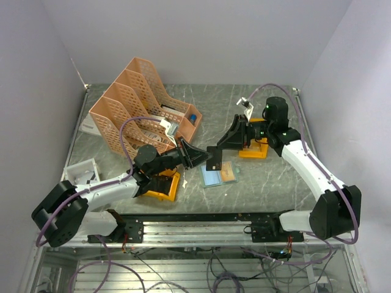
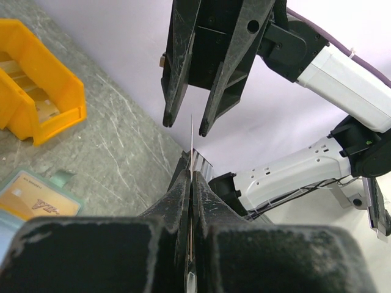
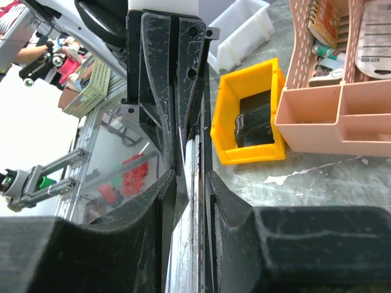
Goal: Put the credit cards into the card holder
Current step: Insert the credit card into the card holder.
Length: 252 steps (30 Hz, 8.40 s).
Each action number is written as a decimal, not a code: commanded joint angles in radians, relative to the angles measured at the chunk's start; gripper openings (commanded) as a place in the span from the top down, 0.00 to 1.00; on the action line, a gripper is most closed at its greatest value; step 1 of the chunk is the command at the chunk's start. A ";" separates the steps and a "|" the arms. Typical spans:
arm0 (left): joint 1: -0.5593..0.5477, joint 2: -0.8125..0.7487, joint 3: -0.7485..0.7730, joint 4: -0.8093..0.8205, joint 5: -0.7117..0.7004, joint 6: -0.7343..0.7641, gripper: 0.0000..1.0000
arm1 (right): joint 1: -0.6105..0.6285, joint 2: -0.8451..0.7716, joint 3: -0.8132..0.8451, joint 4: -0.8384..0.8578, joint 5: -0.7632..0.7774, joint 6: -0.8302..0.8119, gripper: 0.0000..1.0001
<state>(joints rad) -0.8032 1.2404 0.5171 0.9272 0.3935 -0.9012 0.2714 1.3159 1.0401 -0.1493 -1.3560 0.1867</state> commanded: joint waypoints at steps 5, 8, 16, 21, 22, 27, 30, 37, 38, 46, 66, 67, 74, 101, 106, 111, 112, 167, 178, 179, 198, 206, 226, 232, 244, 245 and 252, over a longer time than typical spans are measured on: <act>-0.010 -0.006 0.032 0.053 0.010 0.031 0.93 | 0.008 -0.048 -0.065 0.110 -0.047 0.084 0.74; -0.010 0.000 0.027 0.076 0.008 0.023 0.93 | 0.011 -0.056 -0.077 0.125 -0.049 0.098 0.75; -0.011 0.011 0.035 0.064 0.010 0.019 0.93 | 0.016 -0.061 -0.095 0.150 -0.055 0.116 0.94; -0.011 0.003 0.033 0.042 -0.005 0.026 0.85 | 0.015 -0.061 -0.102 0.166 -0.061 0.124 1.00; -0.011 -0.007 0.032 0.025 -0.016 0.031 0.80 | 0.014 -0.062 -0.106 0.171 -0.059 0.125 1.00; -0.011 -0.113 0.011 -0.168 -0.127 0.093 0.58 | -0.019 -0.063 -0.106 0.060 -0.019 -0.003 1.00; -0.010 -0.224 -0.041 -0.281 -0.220 0.118 0.48 | -0.044 -0.062 -0.079 -0.145 0.076 -0.226 1.00; -0.009 -0.378 -0.176 -0.355 -0.299 0.072 0.19 | -0.110 -0.032 -0.143 -0.261 0.158 -0.361 1.00; -0.009 -0.381 -0.175 -0.372 -0.294 0.068 0.19 | -0.118 -0.021 -0.155 -0.260 0.157 -0.370 1.00; -0.044 -0.342 -0.077 -0.584 -0.307 0.126 0.18 | -0.166 0.104 -0.167 -0.325 0.170 -0.478 1.00; -0.227 0.074 0.076 -0.641 -0.551 0.101 0.52 | -0.207 0.403 -0.050 -0.515 0.166 -0.658 1.00; -0.226 0.095 0.093 -0.664 -0.565 0.101 0.55 | -0.208 0.420 -0.044 -0.527 0.163 -0.662 1.00; -0.225 0.236 0.183 -0.734 -0.620 0.092 0.60 | -0.207 0.485 0.013 -0.487 0.157 -0.592 1.00; -0.216 0.409 0.221 -0.782 -0.616 0.070 0.62 | -0.192 0.562 -0.079 -0.244 0.197 -0.341 1.00; -0.215 0.416 0.224 -0.789 -0.611 0.073 0.63 | -0.177 0.578 -0.077 -0.246 0.197 -0.340 1.00; -0.216 0.416 0.221 -0.793 -0.612 0.070 0.64 | -0.166 0.589 -0.072 -0.251 0.210 -0.339 1.00; -0.216 0.418 0.220 -0.794 -0.613 0.069 0.64 | -0.166 0.588 -0.072 -0.250 0.213 -0.337 1.00; -0.206 0.424 0.258 -0.843 -0.605 0.099 0.65 | -0.091 0.577 -0.043 -0.265 0.454 -0.206 1.00; -0.206 0.425 0.264 -0.847 -0.606 0.103 0.65 | -0.064 0.547 -0.013 -0.314 0.505 -0.235 1.00; -0.206 0.423 0.264 -0.848 -0.605 0.104 0.65 | -0.057 0.544 -0.010 -0.316 0.509 -0.238 1.00; -0.206 0.419 0.261 -0.850 -0.604 0.103 0.65 | -0.031 0.562 0.022 -0.302 0.591 -0.162 1.00; -0.206 0.426 0.266 -0.850 -0.603 0.104 0.65 | -0.010 0.579 0.036 -0.320 0.587 -0.172 1.00; -0.200 0.431 0.274 -0.856 -0.603 0.110 0.65 | 0.029 0.643 0.080 -0.357 0.533 -0.203 0.96; -0.199 0.430 0.274 -0.856 -0.600 0.110 0.65 | 0.048 0.646 0.085 -0.364 0.534 -0.211 0.95; -0.199 0.422 0.270 -0.835 -0.583 0.105 0.64 | 0.049 0.684 0.098 -0.352 0.495 -0.188 0.90; -0.198 0.418 0.270 -0.835 -0.584 0.105 0.64 | 0.048 0.687 0.096 -0.349 0.491 -0.187 0.90; -0.198 0.342 0.261 -0.840 -0.597 0.102 0.63 | 0.041 0.688 0.082 -0.322 0.457 -0.163 0.90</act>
<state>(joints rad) -1.0088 1.6505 0.7677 0.0731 -0.1970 -0.8032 0.3092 1.9781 1.1313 -0.4877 -0.8833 0.0113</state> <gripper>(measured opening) 0.366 0.103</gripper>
